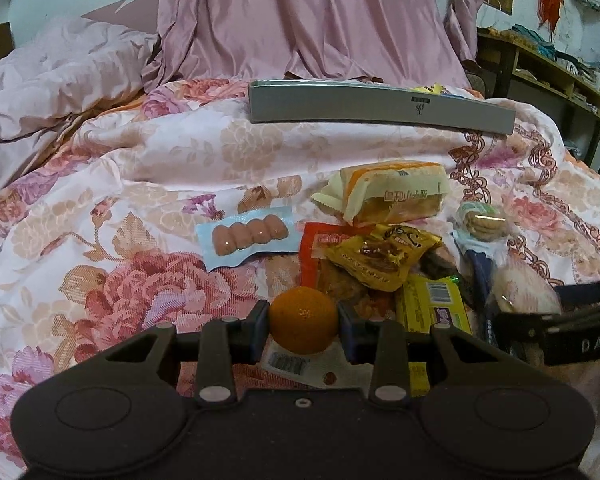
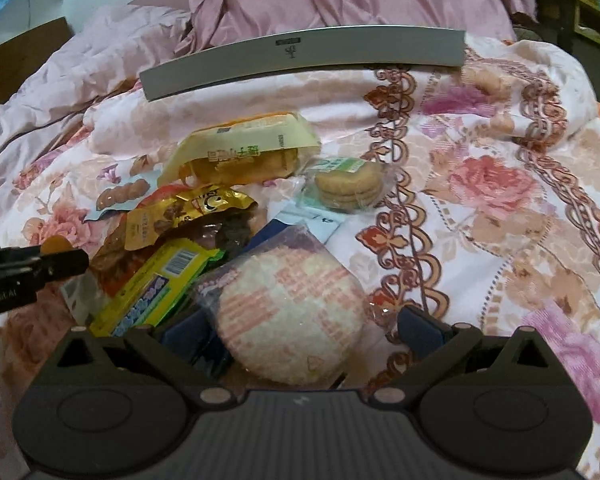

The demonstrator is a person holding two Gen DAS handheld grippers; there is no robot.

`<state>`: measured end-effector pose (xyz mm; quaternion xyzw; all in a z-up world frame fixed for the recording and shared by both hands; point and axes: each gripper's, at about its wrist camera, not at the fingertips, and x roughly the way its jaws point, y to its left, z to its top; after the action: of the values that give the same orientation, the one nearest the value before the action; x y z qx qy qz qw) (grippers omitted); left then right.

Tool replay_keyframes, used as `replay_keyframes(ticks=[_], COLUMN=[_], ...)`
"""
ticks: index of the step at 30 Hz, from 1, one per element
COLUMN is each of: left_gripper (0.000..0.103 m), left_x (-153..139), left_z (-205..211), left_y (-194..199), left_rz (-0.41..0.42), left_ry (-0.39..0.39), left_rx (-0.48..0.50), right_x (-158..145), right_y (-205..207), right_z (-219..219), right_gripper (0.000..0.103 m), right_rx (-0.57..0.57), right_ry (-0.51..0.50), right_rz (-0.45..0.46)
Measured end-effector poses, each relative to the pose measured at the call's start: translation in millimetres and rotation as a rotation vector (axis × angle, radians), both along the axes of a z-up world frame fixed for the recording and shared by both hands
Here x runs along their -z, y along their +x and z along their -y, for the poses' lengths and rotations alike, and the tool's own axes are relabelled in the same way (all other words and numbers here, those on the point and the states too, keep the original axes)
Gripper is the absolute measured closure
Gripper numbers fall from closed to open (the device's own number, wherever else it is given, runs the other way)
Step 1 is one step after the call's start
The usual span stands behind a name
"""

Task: Organize snacks
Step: 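Grasp the large round cracker bag with the right tool while the left holds the orange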

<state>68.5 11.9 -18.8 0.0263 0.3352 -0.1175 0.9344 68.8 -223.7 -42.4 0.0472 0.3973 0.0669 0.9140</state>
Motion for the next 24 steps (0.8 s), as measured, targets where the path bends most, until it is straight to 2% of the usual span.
replay_keyframes(ticks=[5, 9, 13, 17, 24], left_gripper=[0.065, 0.065, 0.064, 0.064, 0.064], left_x=[1.2, 2.5, 3.2, 3.3, 3.5], left_z=[1.6, 0.6, 0.3, 0.1, -1.2], left_y=[-0.1, 1.2, 1.8, 2.1, 3.2], left_rz=[0.001, 0.0, -0.004, -0.004, -0.007], left_ry=[0.006, 0.001, -0.002, -0.003, -0.007], left_rx=[0.003, -0.001, 0.002, -0.001, -0.005], right_x=[-12.4, -23.1, -15.1, -8.6, -6.2], right_y=[6.2, 10.6, 27.8, 33.0, 21.9], right_z=[-4.9, -5.1, -4.3, 0.6, 6.8], right_gripper=[0.0, 0.0, 0.0, 0.0, 0.003], right_rx=[-0.098, -0.168, -0.231, -0.242, -0.225], right_ry=[-0.072, -0.081, -0.043, -0.007, -0.004], right_rz=[0.017, 0.036, -0.03, -0.063, -0.077])
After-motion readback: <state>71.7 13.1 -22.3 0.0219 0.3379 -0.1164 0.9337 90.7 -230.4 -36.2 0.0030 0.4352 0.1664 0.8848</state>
